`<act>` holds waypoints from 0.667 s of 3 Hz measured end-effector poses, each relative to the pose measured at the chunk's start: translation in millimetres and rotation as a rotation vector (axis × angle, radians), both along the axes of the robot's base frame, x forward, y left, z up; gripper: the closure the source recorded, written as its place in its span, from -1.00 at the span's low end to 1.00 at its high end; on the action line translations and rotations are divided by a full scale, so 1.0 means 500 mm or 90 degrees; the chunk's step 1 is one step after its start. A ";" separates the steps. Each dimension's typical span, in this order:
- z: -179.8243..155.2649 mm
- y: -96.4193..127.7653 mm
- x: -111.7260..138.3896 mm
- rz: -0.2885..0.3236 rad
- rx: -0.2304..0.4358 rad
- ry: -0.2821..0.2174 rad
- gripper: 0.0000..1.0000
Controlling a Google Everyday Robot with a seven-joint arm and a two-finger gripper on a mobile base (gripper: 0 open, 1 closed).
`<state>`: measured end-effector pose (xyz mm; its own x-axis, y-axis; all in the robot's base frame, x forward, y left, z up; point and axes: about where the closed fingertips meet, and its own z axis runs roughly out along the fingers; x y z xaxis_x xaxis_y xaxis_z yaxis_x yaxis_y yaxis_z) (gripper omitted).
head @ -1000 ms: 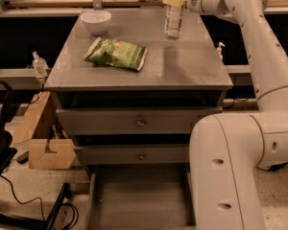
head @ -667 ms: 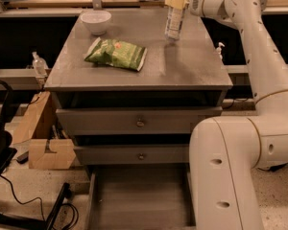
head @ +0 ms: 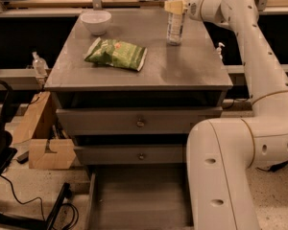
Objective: Pick blue plastic bottle from bottom drawer and place on counter
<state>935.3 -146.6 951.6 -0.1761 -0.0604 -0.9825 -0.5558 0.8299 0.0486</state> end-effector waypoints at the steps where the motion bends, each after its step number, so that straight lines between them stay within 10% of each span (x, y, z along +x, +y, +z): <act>1: -0.017 0.003 0.001 0.001 -0.040 0.006 1.00; 2: -0.010 0.004 0.001 0.001 -0.040 0.006 0.65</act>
Offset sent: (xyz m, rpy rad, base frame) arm 0.0003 0.0016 -0.0079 -0.0571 0.0091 0.0011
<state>935.6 -144.8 946.4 -0.1858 -0.1220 -0.9750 -0.5565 0.8308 0.0021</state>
